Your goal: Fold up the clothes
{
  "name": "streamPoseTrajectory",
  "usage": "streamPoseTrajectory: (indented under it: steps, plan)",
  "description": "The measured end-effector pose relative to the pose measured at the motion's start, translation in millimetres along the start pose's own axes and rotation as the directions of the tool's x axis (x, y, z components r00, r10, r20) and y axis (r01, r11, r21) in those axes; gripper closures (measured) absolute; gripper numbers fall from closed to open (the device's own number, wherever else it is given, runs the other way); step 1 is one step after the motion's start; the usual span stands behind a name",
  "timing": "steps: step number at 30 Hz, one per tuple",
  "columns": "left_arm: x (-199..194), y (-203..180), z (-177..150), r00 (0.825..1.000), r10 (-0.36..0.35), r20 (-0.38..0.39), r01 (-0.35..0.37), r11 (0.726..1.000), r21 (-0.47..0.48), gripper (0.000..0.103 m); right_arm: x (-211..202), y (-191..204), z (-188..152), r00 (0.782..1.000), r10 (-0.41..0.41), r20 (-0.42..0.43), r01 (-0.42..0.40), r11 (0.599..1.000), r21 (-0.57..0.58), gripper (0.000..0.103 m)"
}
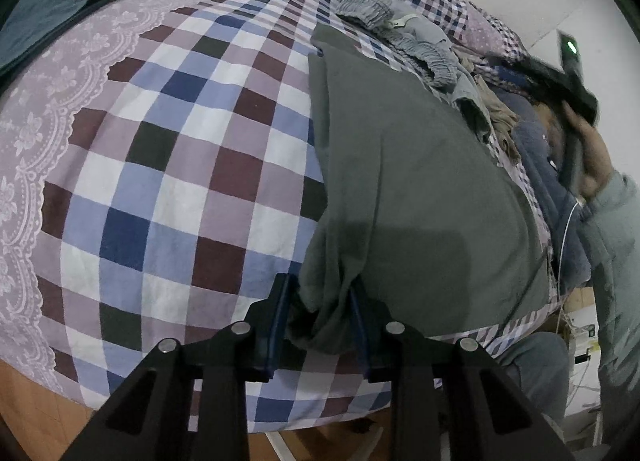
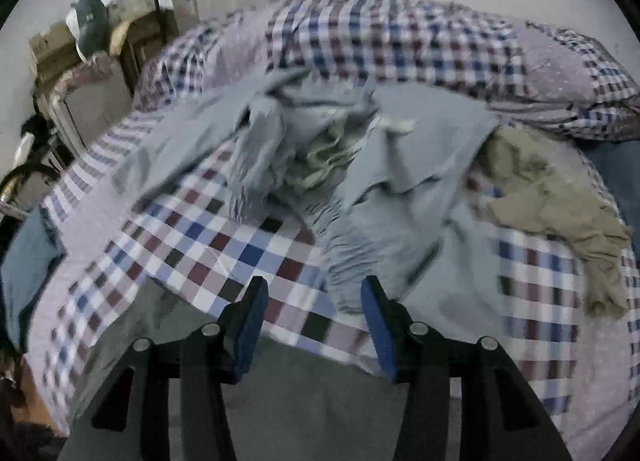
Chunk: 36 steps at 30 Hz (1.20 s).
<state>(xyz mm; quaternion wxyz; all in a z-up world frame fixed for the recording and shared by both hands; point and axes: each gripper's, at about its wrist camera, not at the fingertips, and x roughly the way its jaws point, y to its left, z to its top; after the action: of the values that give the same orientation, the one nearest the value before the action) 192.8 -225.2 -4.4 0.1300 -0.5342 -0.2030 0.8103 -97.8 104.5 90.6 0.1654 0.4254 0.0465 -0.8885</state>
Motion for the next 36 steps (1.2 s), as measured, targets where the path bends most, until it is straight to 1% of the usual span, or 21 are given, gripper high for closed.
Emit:
streamPoseTrajectory:
  steps: [2,5,8,11,14,16,17,19,21,22,23,27,30,33,34,36]
  plan:
    - [0,0,0,1.000,0.001,0.001,-0.001,1.000,0.000,0.072,-23,-24,-12,1.000,-0.008,-0.011,0.008,1.000,0.011,0.050]
    - [2,0,2,1.000,0.000,0.003,0.000,1.000,-0.003,0.072,-35,-70,-39,0.991,-0.025,-0.130,0.031,0.999,0.042,0.050]
    - [3,-1,0,1.000,0.001,0.005,-0.001,1.000,-0.003,0.072,-35,-112,-74,0.964,-0.071,-0.255,0.085,0.995,0.046,0.050]
    - [3,-1,0,1.000,0.005,0.006,-0.005,1.000,-0.005,0.073,-31,-147,-104,0.932,-0.067,-0.357,0.101,0.992,0.078,0.050]
    - [3,-1,-1,1.000,0.009,0.007,-0.009,1.000,-0.006,0.073,-19,-165,-123,0.905,-0.065,-0.420,0.111,0.990,0.085,0.050]
    - [2,-1,-1,1.000,0.011,0.008,-0.011,1.000,-0.007,0.073,-6,-177,-126,0.898,-0.072,-0.434,0.124,0.988,0.093,0.050]
    - [2,-1,-1,1.000,0.012,0.008,-0.012,1.000,-0.008,0.072,-1,-182,-123,0.905,-0.089,-0.416,0.138,0.986,0.089,0.050]
    - [2,-1,-2,1.000,0.015,0.009,-0.015,1.000,-0.009,0.072,4,-194,-110,0.932,-0.155,-0.329,0.187,0.980,0.066,0.051]
    - [2,-1,-2,1.000,0.018,0.009,-0.017,1.000,-0.010,0.072,-7,-215,-98,0.946,-0.214,-0.244,0.248,0.962,0.118,0.050]
    - [2,-1,-2,1.000,0.019,0.010,-0.019,1.000,-0.010,0.072,-17,-229,-96,0.954,-0.203,-0.221,0.248,0.948,0.199,0.050]
    - [2,-1,-2,1.000,0.020,0.010,-0.020,1.000,-0.011,0.072,-23,-239,-96,0.963,-0.176,-0.206,0.226,0.941,0.252,0.050]
    - [4,-2,-2,1.000,0.030,0.007,-0.030,1.000,-0.008,0.072,-27,-250,-111,0.970,-0.092,-0.223,0.151,0.952,0.265,0.050]
    - [5,-3,-1,0.999,0.038,0.005,-0.038,0.999,-0.006,0.072,-20,-253,-126,0.967,-0.039,-0.251,0.105,0.961,0.256,0.050]
    - [6,-4,-1,0.999,0.046,0.003,-0.046,0.999,-0.004,0.072,-12,-253,-134,0.970,0.016,-0.243,0.046,0.968,0.247,0.050]
    - [6,-4,0,0.999,0.048,0.002,-0.048,0.999,-0.003,0.072,-10,-252,-136,0.970,0.027,-0.241,0.032,0.970,0.240,0.050]
    - [7,-5,0,0.999,0.054,0.000,-0.054,0.999,-0.002,0.072,-4,-245,-135,0.970,0.018,-0.243,0.033,0.979,0.203,0.050]
